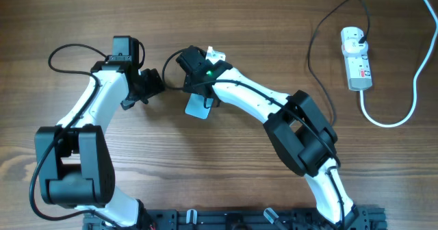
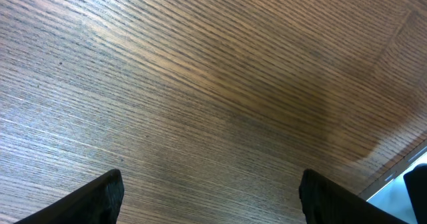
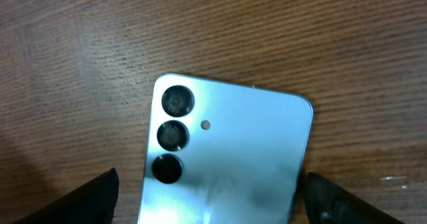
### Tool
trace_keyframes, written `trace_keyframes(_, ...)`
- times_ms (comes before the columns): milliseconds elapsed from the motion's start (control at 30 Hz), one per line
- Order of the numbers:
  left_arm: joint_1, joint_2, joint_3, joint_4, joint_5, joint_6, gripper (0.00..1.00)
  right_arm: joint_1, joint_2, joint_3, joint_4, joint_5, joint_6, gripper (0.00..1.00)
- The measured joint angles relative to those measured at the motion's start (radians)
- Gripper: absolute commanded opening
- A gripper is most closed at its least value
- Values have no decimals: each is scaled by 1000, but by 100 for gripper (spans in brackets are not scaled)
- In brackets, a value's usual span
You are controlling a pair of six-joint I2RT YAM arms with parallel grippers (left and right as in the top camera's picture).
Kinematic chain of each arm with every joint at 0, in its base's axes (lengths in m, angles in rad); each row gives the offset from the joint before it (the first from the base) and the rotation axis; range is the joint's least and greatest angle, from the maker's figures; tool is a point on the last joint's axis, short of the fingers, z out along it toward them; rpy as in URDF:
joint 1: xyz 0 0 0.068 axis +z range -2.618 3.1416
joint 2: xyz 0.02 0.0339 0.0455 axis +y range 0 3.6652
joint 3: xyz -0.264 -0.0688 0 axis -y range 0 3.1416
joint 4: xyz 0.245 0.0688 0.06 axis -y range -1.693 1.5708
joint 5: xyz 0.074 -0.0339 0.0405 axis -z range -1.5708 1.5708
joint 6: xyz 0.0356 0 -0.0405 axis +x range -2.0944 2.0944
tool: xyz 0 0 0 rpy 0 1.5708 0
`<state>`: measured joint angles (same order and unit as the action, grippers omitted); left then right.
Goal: Plug charger to phone and switch on socket
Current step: 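Bring the right gripper to the phone and grasp its bottom edge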
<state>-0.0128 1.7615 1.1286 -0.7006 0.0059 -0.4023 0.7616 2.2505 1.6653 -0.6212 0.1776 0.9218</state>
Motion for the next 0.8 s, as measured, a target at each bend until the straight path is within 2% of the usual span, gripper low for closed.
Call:
trace_keyframes(267, 0, 0, 0, -14, 0, 0, 84, 3, 26, 32, -29, 45, -11, 81)
trace_keyframes(333, 0, 0, 0, -14, 0, 0, 85, 3, 29, 45, -82, 43, -31, 81)
trace_keyframes(400, 0, 0, 0, -14, 0, 0, 85, 0, 39, 86, -167, 10, -41, 87)
trace_keyframes(467, 0, 0, 0, -14, 0, 0, 85, -6, 50, 122, -232, -21, -62, 87)
trace_keyframes(600, 0, 0, 0, -14, 0, 0, 85, -11, 58, 135, -231, -118, -108, 86)
trace_keyframes(800, 0, 0, 0, -14, 0, 0, 85, -6, 59, 137, -209, -121, -67, 86)
